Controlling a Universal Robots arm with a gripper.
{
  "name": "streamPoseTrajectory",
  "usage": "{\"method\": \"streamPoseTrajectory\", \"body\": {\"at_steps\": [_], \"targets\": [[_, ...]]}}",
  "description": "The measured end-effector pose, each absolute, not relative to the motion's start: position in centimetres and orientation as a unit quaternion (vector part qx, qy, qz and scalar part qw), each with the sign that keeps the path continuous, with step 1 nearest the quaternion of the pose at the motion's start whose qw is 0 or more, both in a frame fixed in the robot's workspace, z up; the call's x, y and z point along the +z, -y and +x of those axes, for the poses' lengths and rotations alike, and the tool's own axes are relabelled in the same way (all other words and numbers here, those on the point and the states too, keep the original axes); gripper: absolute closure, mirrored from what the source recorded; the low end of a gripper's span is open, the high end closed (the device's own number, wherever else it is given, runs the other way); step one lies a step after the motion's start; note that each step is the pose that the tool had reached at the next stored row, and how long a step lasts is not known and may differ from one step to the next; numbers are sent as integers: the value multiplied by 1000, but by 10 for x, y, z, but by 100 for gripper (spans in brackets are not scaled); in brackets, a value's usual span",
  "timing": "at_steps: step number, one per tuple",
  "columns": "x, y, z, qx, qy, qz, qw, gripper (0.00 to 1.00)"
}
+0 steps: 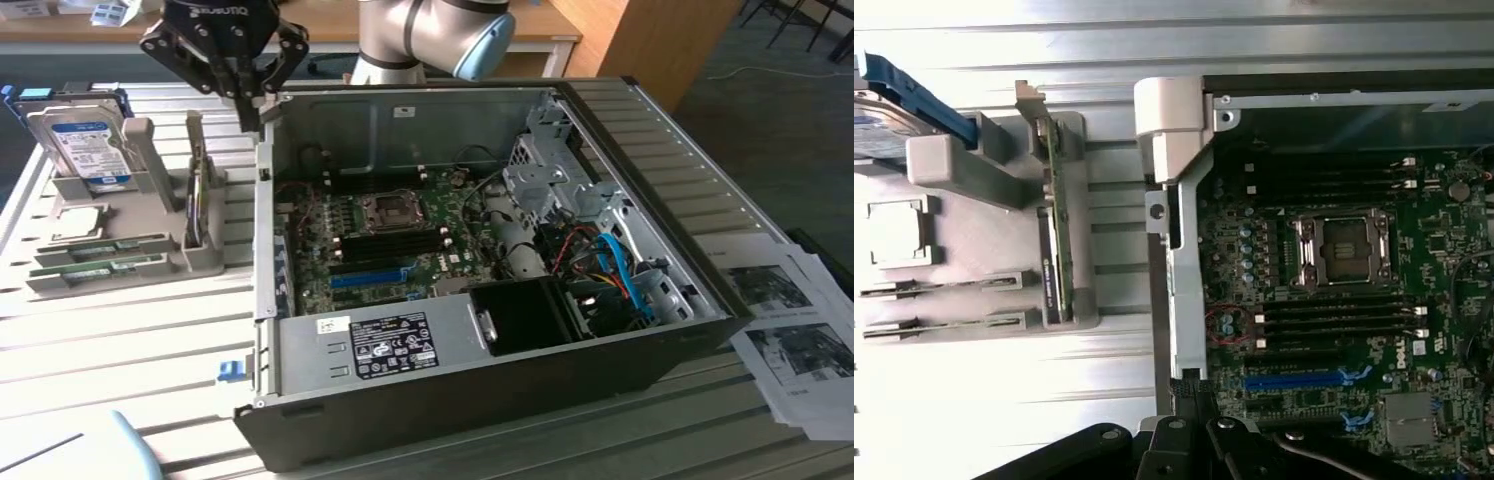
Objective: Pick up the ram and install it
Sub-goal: 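Reach for the ram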
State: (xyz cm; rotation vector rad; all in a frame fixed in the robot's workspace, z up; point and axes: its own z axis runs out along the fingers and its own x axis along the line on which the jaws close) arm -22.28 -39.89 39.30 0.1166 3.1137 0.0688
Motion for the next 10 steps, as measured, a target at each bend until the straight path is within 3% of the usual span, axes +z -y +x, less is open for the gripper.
{"method": "streamPoseTrajectory", "body": {"at_steps": [10], "targets": [[393,399,-258,22,-999,38,13,91]]}}
